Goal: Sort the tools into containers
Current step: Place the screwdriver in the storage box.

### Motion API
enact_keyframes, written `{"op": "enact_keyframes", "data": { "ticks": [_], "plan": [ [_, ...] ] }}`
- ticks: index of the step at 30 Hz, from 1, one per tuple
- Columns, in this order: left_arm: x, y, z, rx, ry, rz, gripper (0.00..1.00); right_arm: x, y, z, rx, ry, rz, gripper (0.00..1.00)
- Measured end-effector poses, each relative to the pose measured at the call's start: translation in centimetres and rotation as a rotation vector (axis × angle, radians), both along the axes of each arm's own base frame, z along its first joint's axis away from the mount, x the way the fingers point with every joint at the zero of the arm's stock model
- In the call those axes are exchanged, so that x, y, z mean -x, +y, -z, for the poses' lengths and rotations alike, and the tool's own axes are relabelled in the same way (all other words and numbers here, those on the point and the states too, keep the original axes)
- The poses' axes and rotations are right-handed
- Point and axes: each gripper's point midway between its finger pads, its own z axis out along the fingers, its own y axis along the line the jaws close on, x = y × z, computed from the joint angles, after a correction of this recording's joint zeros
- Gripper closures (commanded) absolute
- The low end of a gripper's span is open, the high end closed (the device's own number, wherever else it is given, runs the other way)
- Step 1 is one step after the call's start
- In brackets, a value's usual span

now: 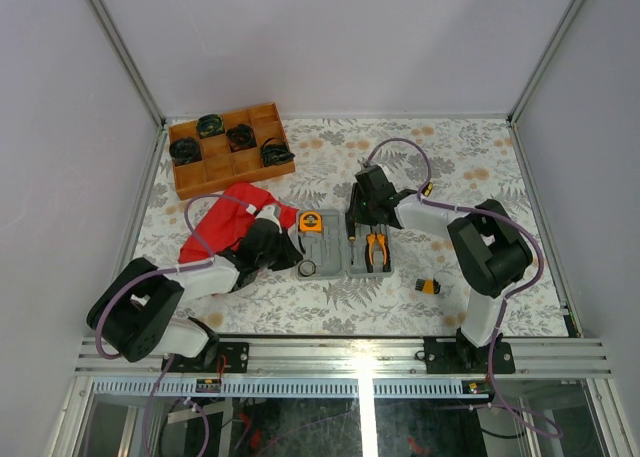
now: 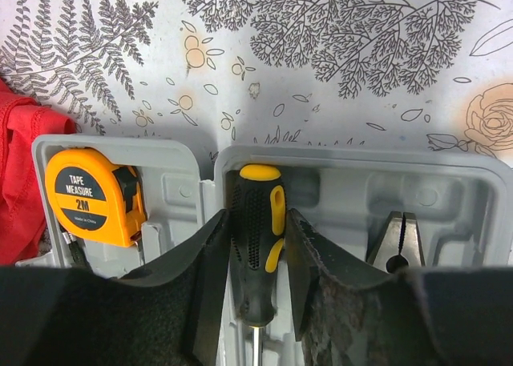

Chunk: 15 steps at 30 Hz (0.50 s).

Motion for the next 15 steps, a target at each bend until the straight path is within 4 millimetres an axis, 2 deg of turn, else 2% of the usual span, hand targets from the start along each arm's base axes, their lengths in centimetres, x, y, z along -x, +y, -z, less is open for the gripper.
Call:
{"op": "enact_keyframes", "data": {
  "ticks": [5,8,10,13,15],
  "plan": [
    [-0.1,-0.1,0.0,-0.002,0.003,0.001,1.00,-0.1,0.0,-0.3,0.004,-0.011,-0.009,0.43],
    [-0.1,-0.1,0.0,-0.002,0.003,0.000,1.00,-0.1,0.0,-1.0,0.001,-0.027,-0.017,0.40],
    [-0.1,-0.1,0.0,-0.003,0.003,0.000,1.00,-0.2,0.0,-1.6,-0.004,-0.041,-0.022,0.46],
    [-0.2,-0.1,0.0,-0.003,0.004,0.000,1.00,-0.3,0.1,-2.8,-0.015,-0.067,-0.028,0.62],
    [-0.2,-0.1,0.0,-0.003,0.004,0.001,1.00,-0.3,0.1,-3.5,-0.024,-0.082,-0.031,0.69]
  ]
}}
